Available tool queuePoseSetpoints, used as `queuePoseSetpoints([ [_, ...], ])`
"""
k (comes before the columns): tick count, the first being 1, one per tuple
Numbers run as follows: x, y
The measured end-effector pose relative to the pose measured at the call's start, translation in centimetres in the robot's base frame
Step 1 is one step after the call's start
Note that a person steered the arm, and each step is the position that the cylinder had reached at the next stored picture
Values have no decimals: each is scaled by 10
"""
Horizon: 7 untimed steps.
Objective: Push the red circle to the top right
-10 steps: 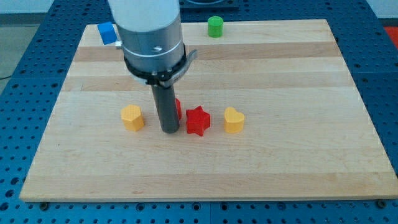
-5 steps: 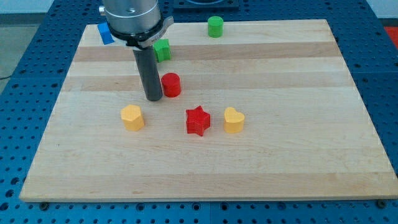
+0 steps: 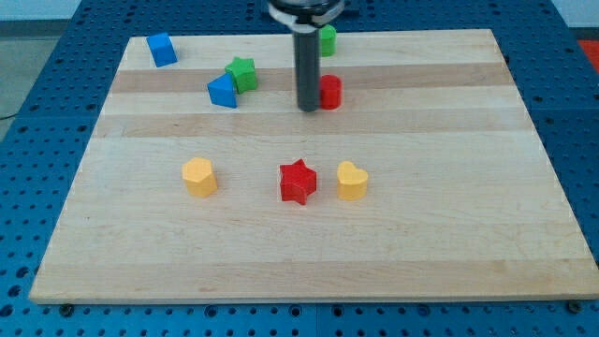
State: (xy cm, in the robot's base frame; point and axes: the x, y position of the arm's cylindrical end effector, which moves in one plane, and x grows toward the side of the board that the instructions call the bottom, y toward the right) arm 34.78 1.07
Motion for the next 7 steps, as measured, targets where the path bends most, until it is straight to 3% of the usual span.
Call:
queuePoseSetpoints([
  [4, -71, 62],
  [5, -72, 97],
  [7, -59, 100],
])
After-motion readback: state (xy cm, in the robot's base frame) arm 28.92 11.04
